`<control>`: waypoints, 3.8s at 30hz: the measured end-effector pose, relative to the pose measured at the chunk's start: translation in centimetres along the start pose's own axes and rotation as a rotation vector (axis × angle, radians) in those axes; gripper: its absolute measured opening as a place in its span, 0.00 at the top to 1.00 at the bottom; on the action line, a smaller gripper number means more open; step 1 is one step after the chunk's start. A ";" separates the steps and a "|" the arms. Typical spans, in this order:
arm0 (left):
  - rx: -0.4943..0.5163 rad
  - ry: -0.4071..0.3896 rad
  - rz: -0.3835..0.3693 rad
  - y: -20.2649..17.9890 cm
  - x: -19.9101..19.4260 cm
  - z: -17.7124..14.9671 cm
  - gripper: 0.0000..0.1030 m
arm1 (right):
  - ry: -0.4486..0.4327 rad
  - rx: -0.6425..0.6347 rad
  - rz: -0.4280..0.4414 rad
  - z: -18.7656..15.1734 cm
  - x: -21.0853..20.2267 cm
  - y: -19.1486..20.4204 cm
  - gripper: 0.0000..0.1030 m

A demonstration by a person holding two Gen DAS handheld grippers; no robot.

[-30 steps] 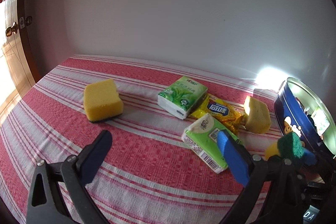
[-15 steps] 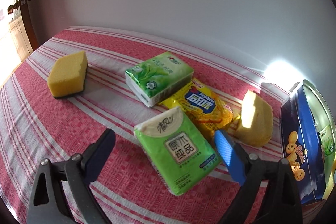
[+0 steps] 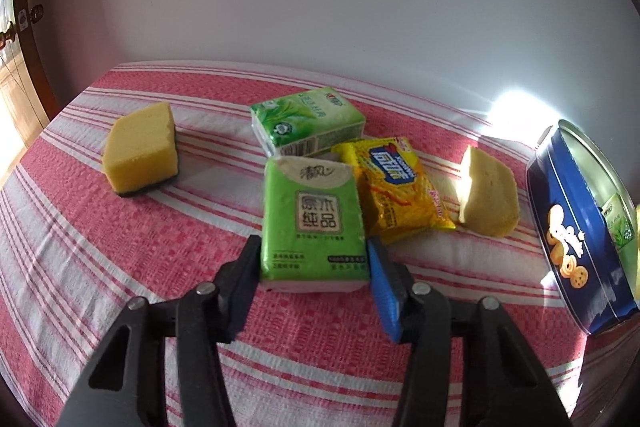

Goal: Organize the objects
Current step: 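Grasp the green scouring sponge with the right tool while the left tool grasps the green tissue pack, then carry the green tissue pack and green scouring sponge over the blue tin with both tools, then open the left tool to drop the tissue pack while the right tool drops the sponge into the tin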

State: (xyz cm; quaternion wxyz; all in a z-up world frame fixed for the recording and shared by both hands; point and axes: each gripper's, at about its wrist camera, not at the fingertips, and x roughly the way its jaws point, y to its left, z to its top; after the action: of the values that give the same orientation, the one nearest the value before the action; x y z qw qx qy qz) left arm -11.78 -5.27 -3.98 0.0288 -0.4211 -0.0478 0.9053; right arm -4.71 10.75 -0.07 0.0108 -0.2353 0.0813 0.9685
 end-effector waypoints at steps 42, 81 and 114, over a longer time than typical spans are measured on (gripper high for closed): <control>0.100 -0.356 -0.071 -9.6 -6.9 -1.5 0.53 | -0.158 -0.012 -0.153 2.1 -3.5 -4.8 0.31; 0.250 -0.332 -0.204 -25.3 -5.1 -0.3 0.53 | -0.083 0.045 -0.396 3.9 -1.6 -15.1 0.31; 0.238 -0.317 -0.109 -24.5 -3.8 0.1 0.15 | 0.017 0.069 -0.344 3.2 2.3 -18.3 0.30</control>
State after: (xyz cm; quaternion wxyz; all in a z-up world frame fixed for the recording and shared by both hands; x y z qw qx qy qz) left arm -9.07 18.75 1.66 0.1195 -0.2639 0.0327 0.9566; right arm -7.12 29.29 -1.06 0.1839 -0.2534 0.0731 0.9469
